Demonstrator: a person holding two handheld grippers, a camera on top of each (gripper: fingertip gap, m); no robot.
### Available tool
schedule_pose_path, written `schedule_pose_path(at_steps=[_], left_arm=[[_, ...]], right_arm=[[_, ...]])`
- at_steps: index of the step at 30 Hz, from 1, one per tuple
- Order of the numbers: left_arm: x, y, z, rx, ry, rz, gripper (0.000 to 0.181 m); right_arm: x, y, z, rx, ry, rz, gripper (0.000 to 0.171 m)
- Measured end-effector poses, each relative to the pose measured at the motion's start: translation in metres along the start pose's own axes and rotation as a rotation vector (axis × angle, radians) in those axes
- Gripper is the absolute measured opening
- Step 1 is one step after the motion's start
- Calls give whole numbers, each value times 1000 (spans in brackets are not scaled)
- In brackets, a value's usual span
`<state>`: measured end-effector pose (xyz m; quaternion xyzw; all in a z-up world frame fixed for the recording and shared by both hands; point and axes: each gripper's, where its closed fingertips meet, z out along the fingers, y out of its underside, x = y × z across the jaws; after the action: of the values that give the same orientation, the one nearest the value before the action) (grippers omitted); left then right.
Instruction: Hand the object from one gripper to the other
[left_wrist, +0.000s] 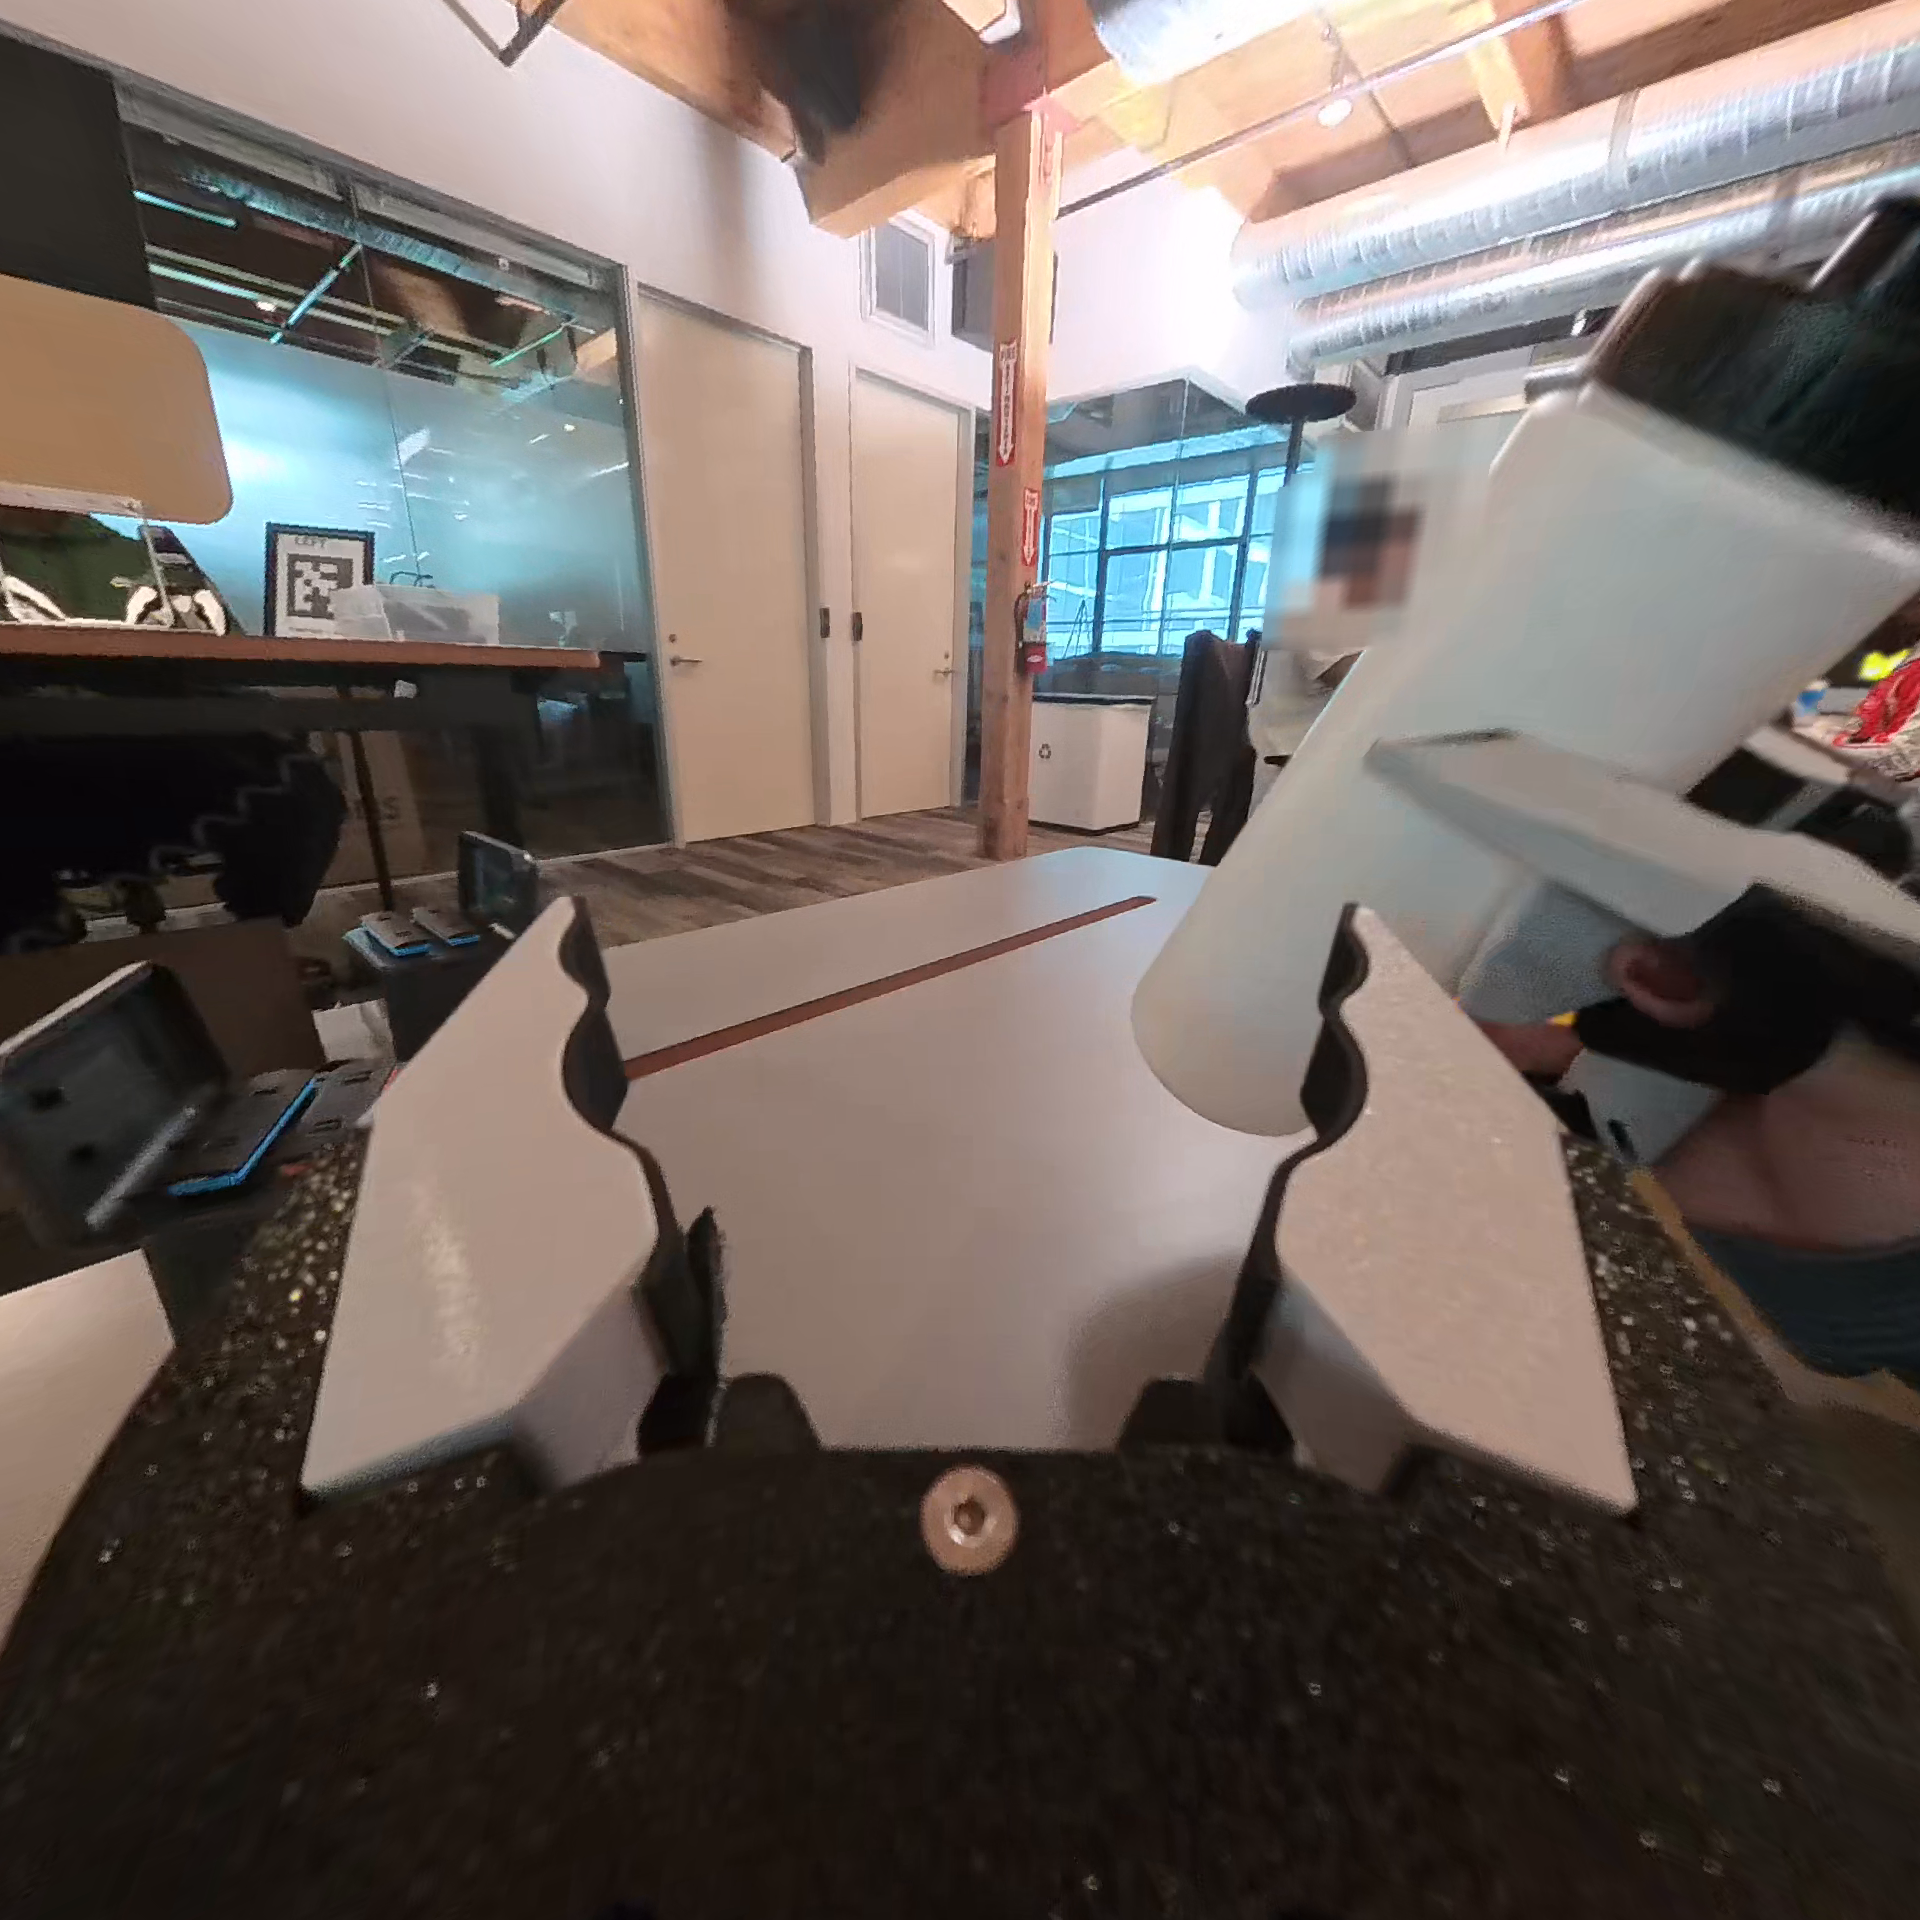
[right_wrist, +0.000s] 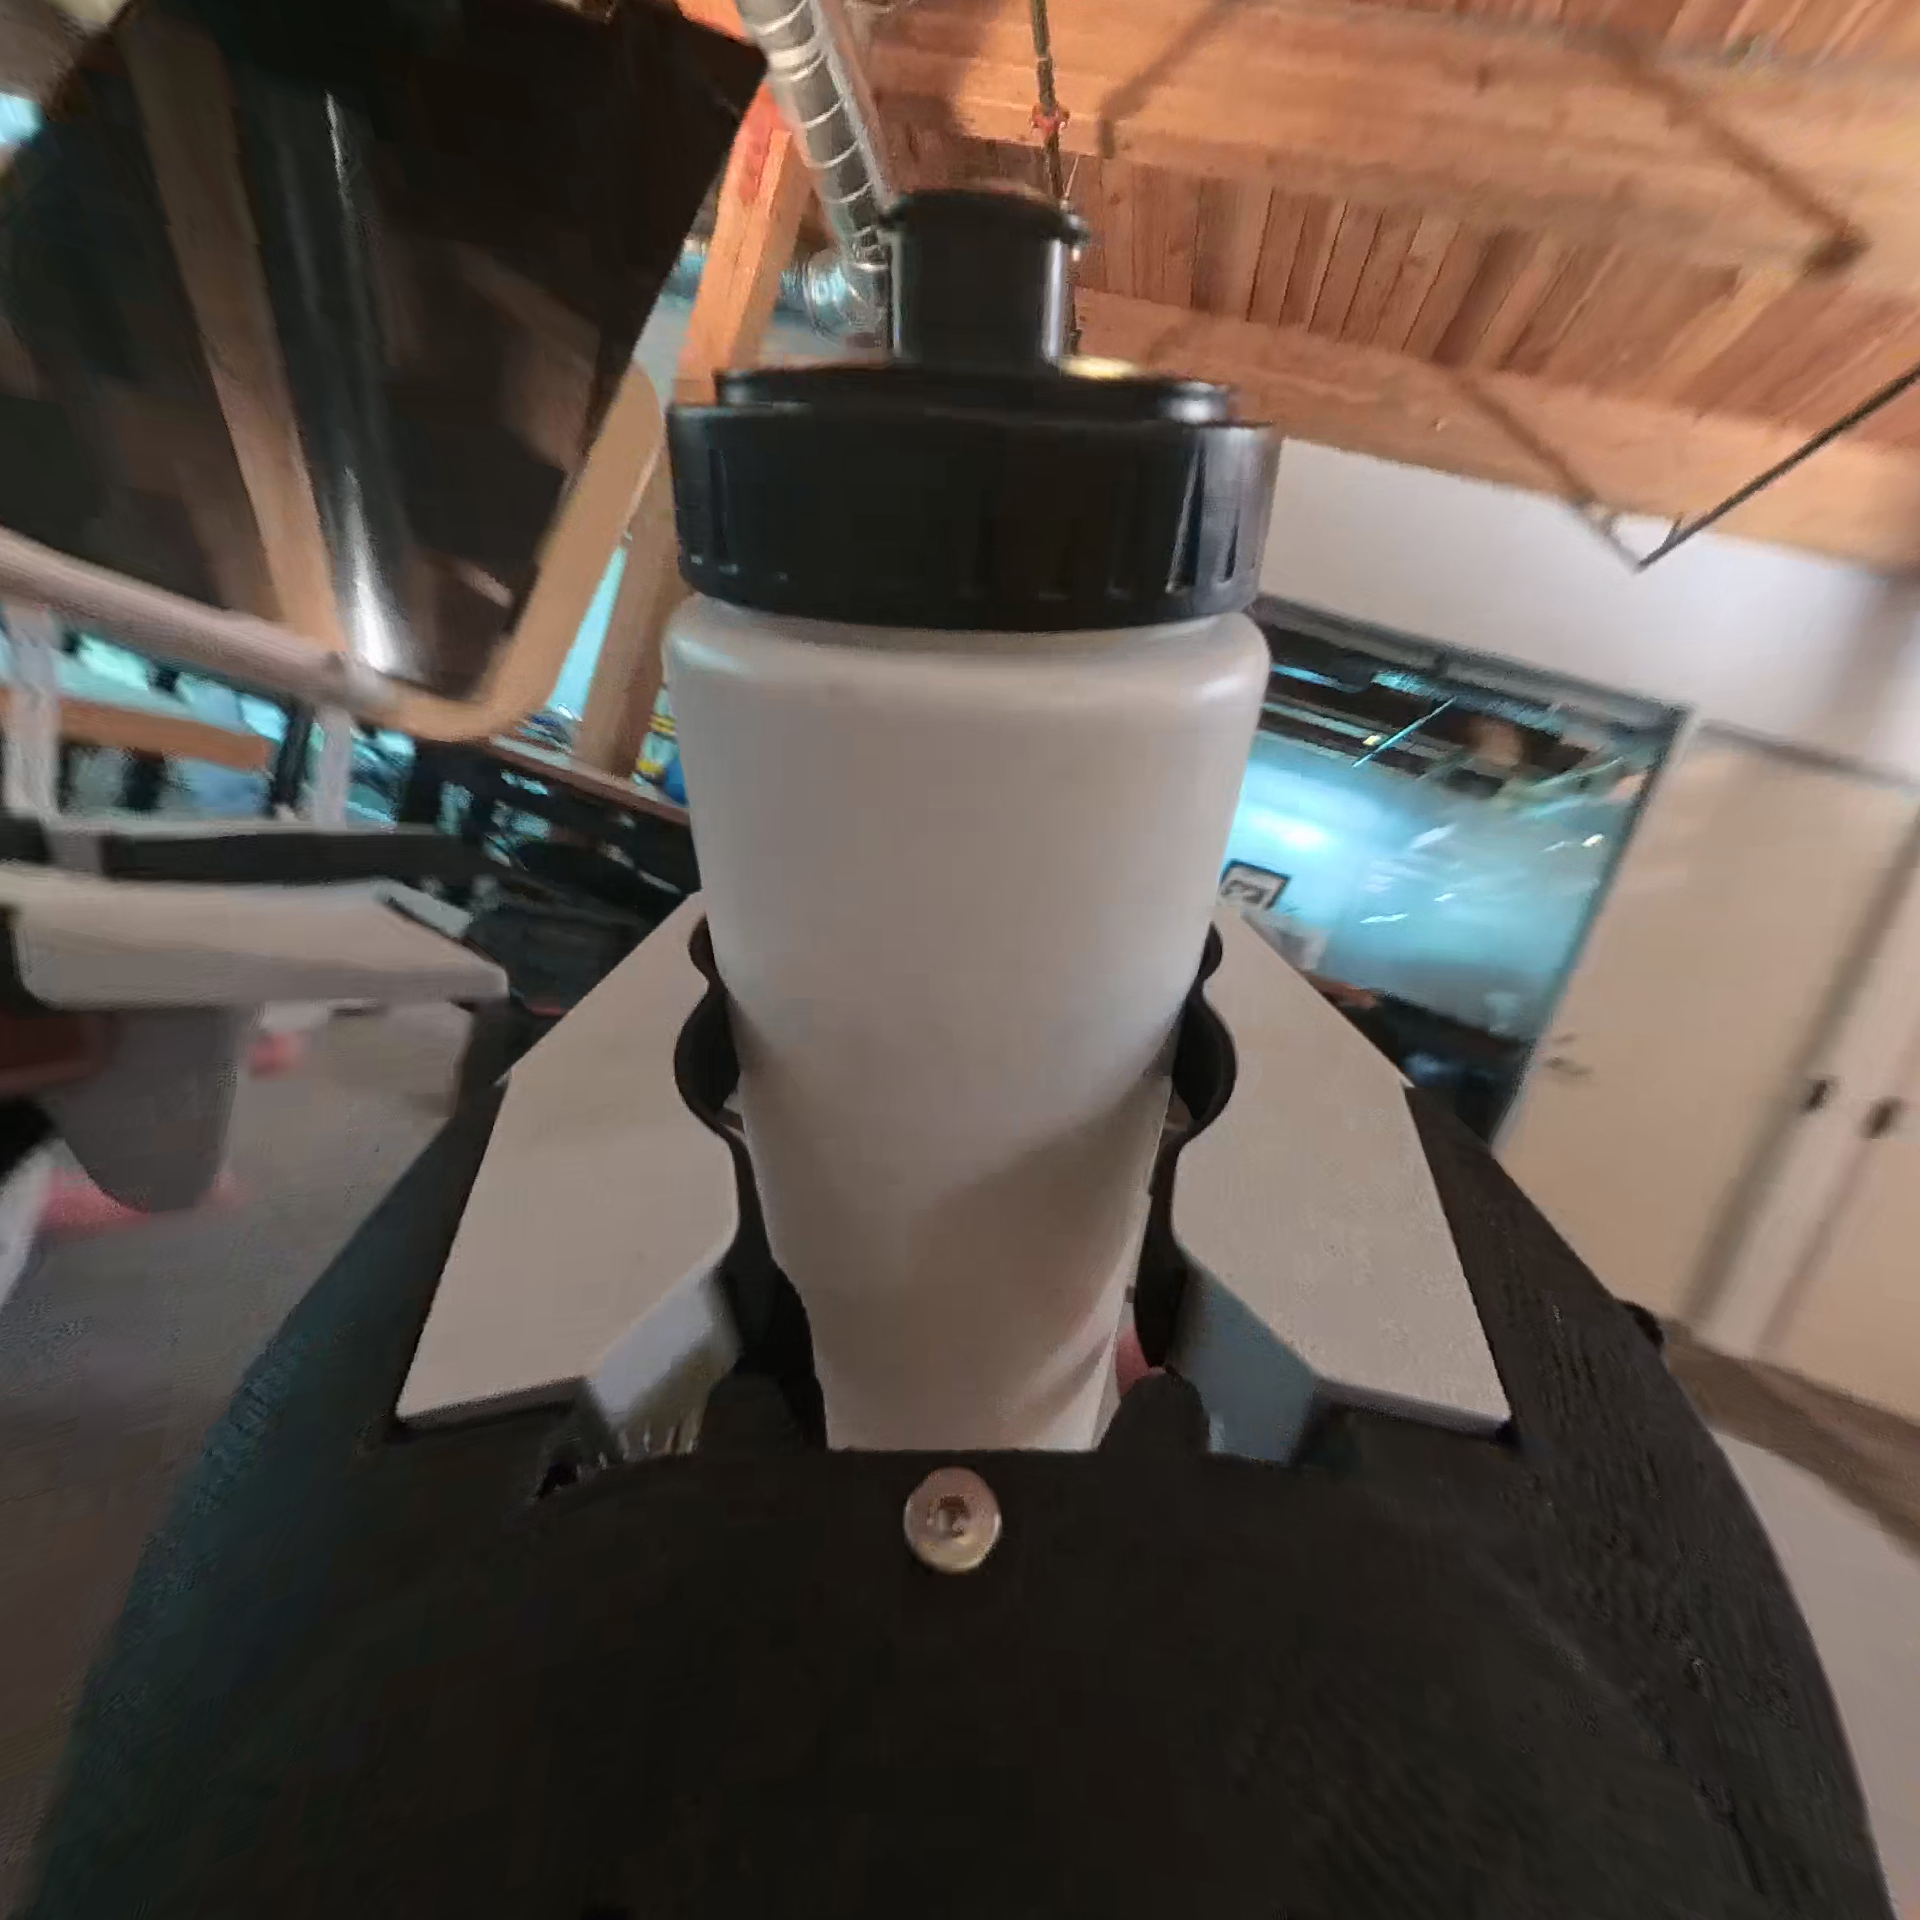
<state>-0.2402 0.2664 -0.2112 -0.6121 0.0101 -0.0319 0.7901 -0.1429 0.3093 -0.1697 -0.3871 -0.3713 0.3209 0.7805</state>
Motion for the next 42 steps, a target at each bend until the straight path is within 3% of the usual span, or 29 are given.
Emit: schedule_pose_path(at_steps=[6, 13, 17, 22, 24, 30, 35, 40, 42], left_arm=[[24, -19, -1, 121, 120, -20, 141], [54, -31, -8, 190, 158, 134, 127], [52, -26, -7, 167, 148, 145, 116], [67, -7, -4, 66, 281, 122, 95], [70, -1, -2, 35, 300, 118, 95], [68, 9, -1, -45, 371, 59, 92], [41, 5, -10, -51, 408, -72, 92], [9, -9, -22, 15, 440, -340, 92], [4, -13, -26, 30, 495, -457, 93]], right_arm=[[-12, 21, 6, -72, 12, -265, 85], [-20, 39, 17, -147, 59, -680, 85], [-46, 40, 18, -116, -4, -911, 85], [-68, 37, 14, -64, -67, -1094, 85], [-72, 38, 13, -56, -80, -1138, 85], [-78, 48, 11, -81, -154, -1115, 85], [-83, 60, 6, -124, -244, -1032, 89], [-73, 54, 2, -123, -238, -847, 97], [-68, 48, 0, -113, -237, -742, 107]])
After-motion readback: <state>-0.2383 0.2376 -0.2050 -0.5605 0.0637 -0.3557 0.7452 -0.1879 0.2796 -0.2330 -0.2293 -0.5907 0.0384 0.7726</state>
